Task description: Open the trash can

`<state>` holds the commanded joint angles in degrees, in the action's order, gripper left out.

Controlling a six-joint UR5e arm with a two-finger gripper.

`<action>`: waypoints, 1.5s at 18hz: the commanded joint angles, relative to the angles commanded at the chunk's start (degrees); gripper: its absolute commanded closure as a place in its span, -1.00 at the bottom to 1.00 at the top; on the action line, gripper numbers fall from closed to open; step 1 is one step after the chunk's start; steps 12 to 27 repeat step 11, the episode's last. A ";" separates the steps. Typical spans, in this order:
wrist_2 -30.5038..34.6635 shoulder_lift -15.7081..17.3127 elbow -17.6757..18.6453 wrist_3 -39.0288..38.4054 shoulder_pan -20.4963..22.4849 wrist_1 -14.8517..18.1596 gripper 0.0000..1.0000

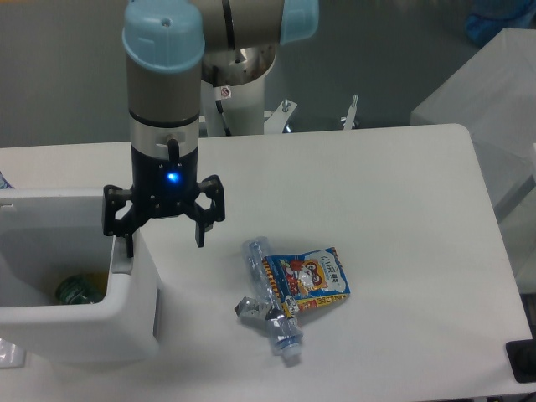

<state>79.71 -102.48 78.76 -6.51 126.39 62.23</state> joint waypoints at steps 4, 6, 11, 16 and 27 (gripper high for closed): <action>5.26 0.70 -0.98 9.73 1.23 0.61 -1.00; 8.87 0.88 -0.89 13.26 1.84 1.05 -1.00; 14.68 0.97 -0.63 21.52 4.91 3.15 -1.00; 14.68 0.97 -0.63 21.52 4.91 3.15 -1.00; 14.68 0.97 -0.63 21.52 4.91 3.15 -1.00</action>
